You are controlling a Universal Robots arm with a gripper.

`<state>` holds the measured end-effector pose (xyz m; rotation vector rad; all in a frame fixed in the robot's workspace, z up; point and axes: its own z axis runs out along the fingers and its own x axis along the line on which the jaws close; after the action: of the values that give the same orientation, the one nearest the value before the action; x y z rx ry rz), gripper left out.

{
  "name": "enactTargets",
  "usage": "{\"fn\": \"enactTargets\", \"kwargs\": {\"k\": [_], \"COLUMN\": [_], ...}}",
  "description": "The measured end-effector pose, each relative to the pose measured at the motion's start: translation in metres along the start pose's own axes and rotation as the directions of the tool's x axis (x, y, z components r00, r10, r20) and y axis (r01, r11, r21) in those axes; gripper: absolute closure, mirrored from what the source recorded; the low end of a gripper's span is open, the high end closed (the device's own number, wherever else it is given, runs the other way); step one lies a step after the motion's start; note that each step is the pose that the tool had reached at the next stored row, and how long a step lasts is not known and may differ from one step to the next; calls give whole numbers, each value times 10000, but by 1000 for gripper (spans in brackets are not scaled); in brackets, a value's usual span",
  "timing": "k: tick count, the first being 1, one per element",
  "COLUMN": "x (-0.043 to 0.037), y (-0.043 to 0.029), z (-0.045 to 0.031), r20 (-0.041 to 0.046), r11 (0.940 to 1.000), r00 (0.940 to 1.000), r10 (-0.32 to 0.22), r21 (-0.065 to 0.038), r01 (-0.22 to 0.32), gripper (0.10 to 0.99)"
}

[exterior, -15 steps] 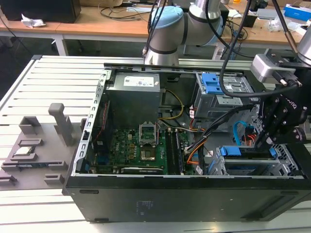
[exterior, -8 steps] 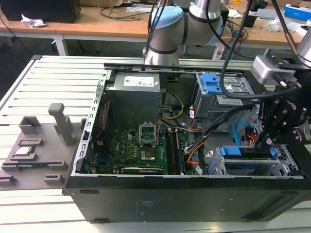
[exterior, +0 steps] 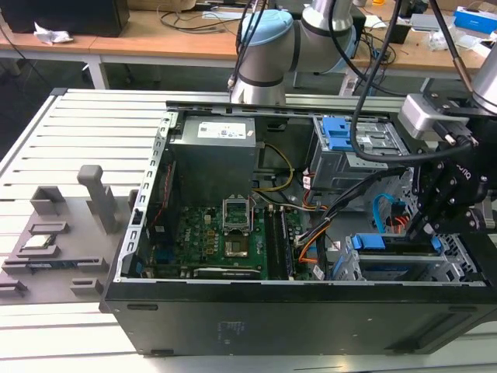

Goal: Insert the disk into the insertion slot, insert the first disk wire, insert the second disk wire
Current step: 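Insert the first disk wire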

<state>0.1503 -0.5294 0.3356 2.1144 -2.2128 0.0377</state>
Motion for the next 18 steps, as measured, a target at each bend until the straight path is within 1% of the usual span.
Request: {"fn": "enactTargets", "kwargs": {"k": [1, 4, 5, 6, 8, 10, 12, 13, 14, 15, 16, 17, 18], "x": [0, 0, 0, 1, 5, -2, -24, -35, -48, -59, -67, -68, -67], "y": [0, 0, 0, 0, 3, 8, 12, 14, 16, 18, 20, 22, 22], "z": [2, 8, 3, -8, -75, -185, -264, -290, -326, -375, -408, -444, -461], "r20": [-18, -14, -27, -27, -25, -25, -28, -25, -26, -27, -26, -27, -28], "r11": [10000, 10000, 10000, 10000, 10000, 10000, 10000, 10000, 10000, 10000, 10000, 10000, 10000], "r00": [10000, 10000, 10000, 10000, 10000, 10000, 10000, 10000, 10000, 10000, 10000, 10000, 10000], "r10": [1, 1, 2, 2, 2, 2, 2, 2, 2, 1, 2, 1, 2], "r21": [0, -1, 0, 1, 0, 0, 0, 0, 0, 0, 0, 0, 0], "r01": [-1, -1, -2, -2, -2, -2, -2, -2, -2, -1, -2, -1, -2], "gripper": [918, 906, 843, 843, 843, 843, 843, 859, 925, 925, 980, 980, 980]}}
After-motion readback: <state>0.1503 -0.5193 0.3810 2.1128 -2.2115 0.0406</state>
